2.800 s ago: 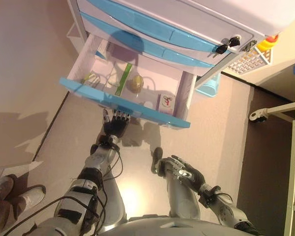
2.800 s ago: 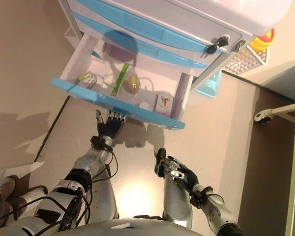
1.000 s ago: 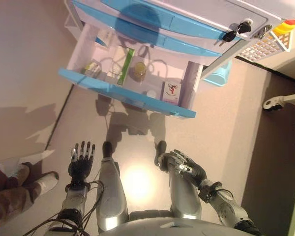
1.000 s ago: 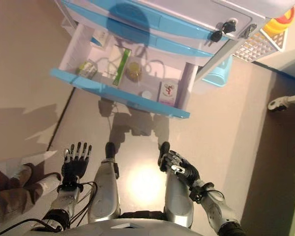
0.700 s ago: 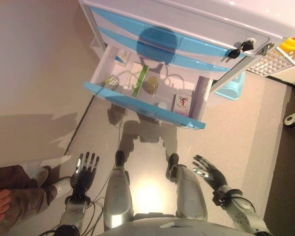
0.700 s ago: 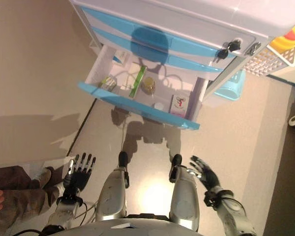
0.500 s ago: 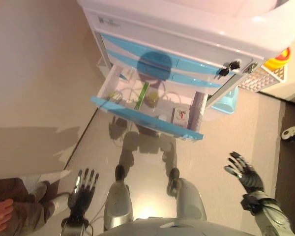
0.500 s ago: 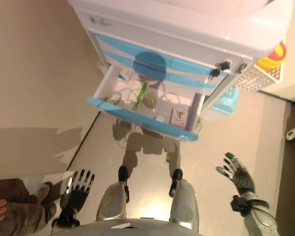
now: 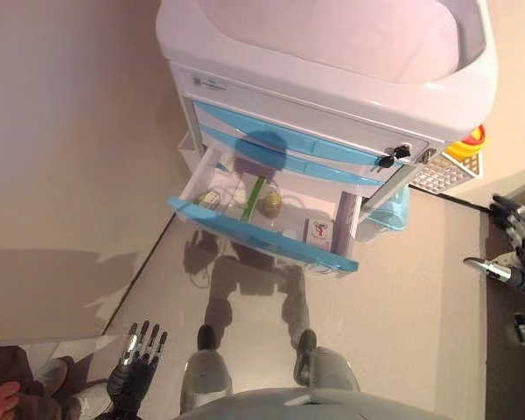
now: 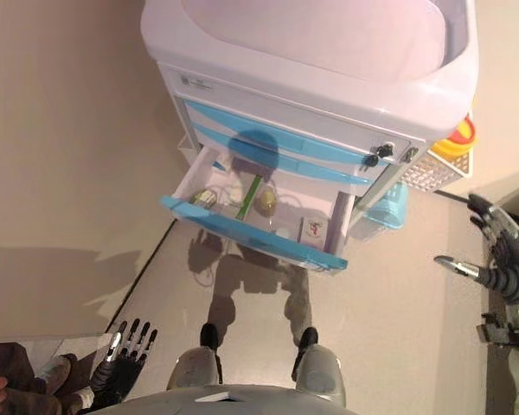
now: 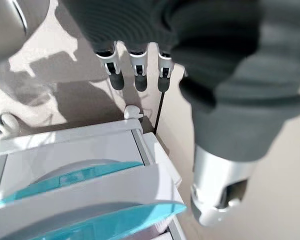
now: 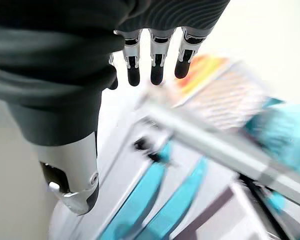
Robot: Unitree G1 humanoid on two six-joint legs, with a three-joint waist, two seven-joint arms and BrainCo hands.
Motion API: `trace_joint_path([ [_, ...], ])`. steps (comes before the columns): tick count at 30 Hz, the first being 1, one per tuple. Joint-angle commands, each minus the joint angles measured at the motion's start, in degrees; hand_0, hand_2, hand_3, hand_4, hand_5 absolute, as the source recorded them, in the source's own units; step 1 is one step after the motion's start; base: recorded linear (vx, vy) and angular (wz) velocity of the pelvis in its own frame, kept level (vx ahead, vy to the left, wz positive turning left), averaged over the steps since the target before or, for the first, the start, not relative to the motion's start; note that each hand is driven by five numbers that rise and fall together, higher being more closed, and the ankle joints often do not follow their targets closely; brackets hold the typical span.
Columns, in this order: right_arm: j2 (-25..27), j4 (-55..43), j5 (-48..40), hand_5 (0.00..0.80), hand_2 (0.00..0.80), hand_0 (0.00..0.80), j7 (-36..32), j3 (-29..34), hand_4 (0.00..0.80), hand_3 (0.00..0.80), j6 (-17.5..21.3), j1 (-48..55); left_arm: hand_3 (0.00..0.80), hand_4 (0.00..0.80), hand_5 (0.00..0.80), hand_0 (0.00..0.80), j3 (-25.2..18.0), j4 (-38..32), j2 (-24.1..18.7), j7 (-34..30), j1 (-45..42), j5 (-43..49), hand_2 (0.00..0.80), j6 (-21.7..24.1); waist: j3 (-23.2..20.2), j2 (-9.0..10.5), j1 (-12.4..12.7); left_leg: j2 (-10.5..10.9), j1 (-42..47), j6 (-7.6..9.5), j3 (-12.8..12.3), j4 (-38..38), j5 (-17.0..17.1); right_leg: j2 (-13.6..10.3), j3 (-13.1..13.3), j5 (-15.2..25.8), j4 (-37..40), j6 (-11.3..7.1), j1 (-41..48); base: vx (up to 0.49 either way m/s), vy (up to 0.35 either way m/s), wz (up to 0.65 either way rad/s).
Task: Open the drawer and pick up the medicine
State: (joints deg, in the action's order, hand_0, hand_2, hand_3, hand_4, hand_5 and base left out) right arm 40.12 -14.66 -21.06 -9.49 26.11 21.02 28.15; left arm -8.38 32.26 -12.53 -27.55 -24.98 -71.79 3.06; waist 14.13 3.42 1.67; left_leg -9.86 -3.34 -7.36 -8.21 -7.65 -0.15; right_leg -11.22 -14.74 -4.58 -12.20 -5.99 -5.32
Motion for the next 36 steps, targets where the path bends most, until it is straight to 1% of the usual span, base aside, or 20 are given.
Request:
trace_joint_path([
  [1, 3.82, -5.12, 1.22, 0.0, 0.0, 0.0, -2.2, 1.34, 0.0, 0.0, -1.77, -4.72, 0.0, 0.0, 0.0, 0.0, -0.4, -3.07, -4.0, 2.24, -0.54, 3.65, 0.0, 3.51, 0.53, 1.23, 1.74, -0.1, -0.19, 2.58, -0.44, -2.94, -2.18, -2.16, 0.15, 6.11, 7.19, -3.33, 4.25, 0.016, 0.022, 0.04],
  [3, 6.22, -6.56, 2.35, 0.0, 0.0, 0.0, -2.79, -0.24, 0.0, 0.0, -4.05, -7.16, 0.0, 0.0, 0.0, 0.0, 0.34, -3.08, -4.32, 3.11, -0.09, 5.47, 0.0, 3.91, 0.2, 1.23, 2.46, 0.13, -0.22, 2.46, 0.04, -2.6, -1.83, -2.34, -0.17, 6.16, 7.39, -3.21, 4.47, 0.016, 0.025, 0.05],
  [4, 7.68, -7.17, 2.36, 0.0, 0.0, 0.0, -2.98, -1.77, 0.0, 0.0, -6.17, -9.37, 0.0, 0.0, 0.0, 0.0, 0.99, -3.05, -4.58, 3.47, 0.37, 6.28, 0.0, 4.0, 0.28, 1.18, 2.98, 0.24, -0.23, 2.34, 0.46, -2.6, -1.69, -2.43, -0.4, 6.2, 7.41, -3.11, 4.66, 0.008, 0.013, 0.08],
  [7, 9.02, -7.5, 4.75, 0.0, 0.0, 0.0, -2.98, -6.69, 0.0, 0.0, -9.52, -14.38, 0.0, 0.0, 0.0, 0.0, 2.48, -3.09, -4.9, 4.35, 0.87, 8.23, 0.0, 4.15, 0.57, 1.12, 4.57, 0.39, -0.58, 2.11, 1.46, -3.0, -1.62, -2.71, -1.25, 6.12, 7.26, -2.94, 5.05, -0.002, -0.003, 0.14],
  [11, 9.72, -6.82, 7.71, 0.0, 0.0, 0.0, -3.26, -11.94, 0.0, 0.0, -11.52, -19.26, 0.0, 0.0, 0.0, 0.0, 3.49, -2.78, -5.27, 4.98, 0.91, 10.32, 0.0, 4.55, 0.82, 0.66, 6.48, 0.62, -0.63, 2.03, 2.79, -2.74, -1.28, -3.14, -2.51, 6.02, 7.02, -2.9, 5.67, 0.009, 0.003, 0.26],
  [14, 9.17, -6.27, 9.41, 0.0, 0.0, 0.0, -3.11, -16.26, 0.0, 0.0, -13.0, -22.2, 0.0, 0.0, 0.0, 0.0, 4.34, -2.35, -5.53, 4.96, 1.19, 11.6, 0.0, 4.68, 1.08, 0.16, 7.68, 1.06, -0.98, 2.1, 3.93, -2.73, -1.13, -3.66, -3.15, 5.79, 6.38, -3.0, 5.61, 0.002, 0.026, 0.3],
  [17, 8.37, -5.4, 12.79, 0.0, 0.0, 0.0, -2.13, -20.13, 0.0, 0.0, -13.64, -24.4, 0.0, 0.0, 0.0, 0.0, 5.19, -2.17, -5.86, 5.14, 1.47, 13.41, 0.0, 5.04, 1.5, -0.37, 8.52, 1.51, -1.56, 2.13, 4.96, -3.15, -1.08, -4.11, -3.62, 5.54, 5.42, -3.08, 5.25, -0.013, 0.035, 0.15],
  [18, 7.99, -4.87, 15.06, 0.0, 0.0, 0.0, -1.4, -22.34, 0.0, 0.0, -14.18, -25.43, 0.0, 0.0, 0.0, 0.0, 5.84, -2.05, -6.0, 5.35, 1.57, 13.99, 0.0, 5.13, 1.76, -0.73, 8.97, 1.71, -1.77, 2.16, 5.45, -3.36, -1.04, -4.31, -3.76, 5.48, 5.08, -3.09, 5.15, -0.007, 0.035, 0.15],
  [20, 7.68, -4.05, 17.29, 0.0, 0.0, 0.0, -0.04, -25.11, 0.0, 0.0, -15.29, -26.9, 0.0, 0.0, 0.0, 0.0, 6.73, -2.01, -6.15, 5.77, 1.66, 14.49, 0.0, 5.32, 2.08, -1.18, 9.56, 1.93, -1.87, 2.2, 5.99, -3.37, -0.88, -4.56, -4.13, 5.42, 4.72, -3.12, 5.15, -0.001, 0.041, 0.28],
  [21, 7.32, -2.93, 18.92, 0.0, 0.0, 0.0, 0.51, -26.58, 0.0, 0.0, -15.22, -27.59, 0.0, 0.0, 0.0, 0.0, 7.1, -1.89, -6.19, 5.9, 1.72, 14.31, 0.0, 5.35, 2.22, -1.37, 9.78, 2.01, -1.93, 2.22, 6.18, -3.42, -0.84, -4.69, -4.25, 5.4, 4.56, -3.16, 5.12, -0.001, 0.039, 0.28],
  [24, 6.67, -0.34, 23.92, 0.0, 0.0, 0.0, 3.63, -30.91, 0.0, 0.0, -17.06, -30.0, 0.0, 0.0, 0.0, 0.0, 8.0, -2.18, -6.33, 6.44, 2.05, 14.78, 0.0, 5.23, 2.68, -1.94, 10.54, 2.35, -2.36, 2.28, 6.85, -3.43, -0.67, -5.02, -4.46, 5.53, 4.38, -3.35, 4.83, -0.013, 0.028, 0.13],
  [27, 6.63, 2.69, 26.3, 0.0, 0.0, 0.0, 5.72, -33.92, 0.0, 0.0, -18.51, -32.47, 0.0, 0.0, 0.0, 0.0, 8.91, -2.19, -6.69, 6.68, 2.34, 14.84, 0.0, 5.48, 3.29, -2.34, 11.15, 2.58, -2.74, 2.33, 7.41, -3.68, -0.59, -5.3, -4.73, 5.74, 4.26, -3.42, 4.64, -0.022, 0.012, 0.09],
  [31, 6.49, 6.15, 29.64, 0.0, 0.0, 0.0, 8.33, -36.82, 0.0, 0.0, -19.41, -35.39, 0.0, 0.0, 0.0, 0.0, 9.61, -2.32, -7.17, 6.98, 2.99, 14.78, 0.0, 5.33, 4.04, -2.95, 11.71, 2.87, -3.18, 2.48, 7.93, -3.91, -0.49, -5.67, -5.0, 5.79, 3.72, -3.52, 4.19, -0.029, 0.005, 0.1],
  [32, 6.46, 7.72, 31.48, 0.0, 0.0, 0.0, 10.08, -37.95, 0.0, 0.0, -20.0, -36.53, 0.0, 0.0, 0.0, 0.0, 10.0, -2.39, -7.4, 7.27, 3.17, 14.66, 0.0, 5.29, 4.34, -3.2, 12.03, 2.96, -3.4, 2.48, 8.12, -4.17, -0.51, -5.9, -5.27, 5.77, 3.39, -3.6, 4.04, -0.021, -0.004, 0.06],
  [34, 6.34, 9.34, 32.97, 0.0, 0.0, 0.0, 11.49, -38.86, 0.0, 0.0, -20.5, -37.49, 0.0, 0.0, 0.0, 0.0, 10.0, -2.3, -7.44, 7.23, 3.28, 14.53, 0.0, 5.13, 4.6, -3.43, 12.2, 3.02, -3.49, 2.51, 8.29, -4.24, -0.45, -6.05, -5.44, 5.82, 3.15, -3.66, 3.91, -0.018, -0.006, 0.06],
  [36, 6.39, 12.44, 36.13, 0.0, 0.0, 0.0, 15.03, -40.31, 0.0, 0.0, -21.77, -39.31, 0.0, 0.0, 0.0, 0.0, 10.37, -2.19, -7.54, 7.48, 3.3, 14.46, 0.0, 5.2, 4.94, -3.9, 12.62, 3.18, -3.73, 2.6, 8.59, -4.22, -0.33, -6.23, -5.76, 5.88, 2.99, -3.68, 3.73, -0.019, -0.014, 0.05],
])
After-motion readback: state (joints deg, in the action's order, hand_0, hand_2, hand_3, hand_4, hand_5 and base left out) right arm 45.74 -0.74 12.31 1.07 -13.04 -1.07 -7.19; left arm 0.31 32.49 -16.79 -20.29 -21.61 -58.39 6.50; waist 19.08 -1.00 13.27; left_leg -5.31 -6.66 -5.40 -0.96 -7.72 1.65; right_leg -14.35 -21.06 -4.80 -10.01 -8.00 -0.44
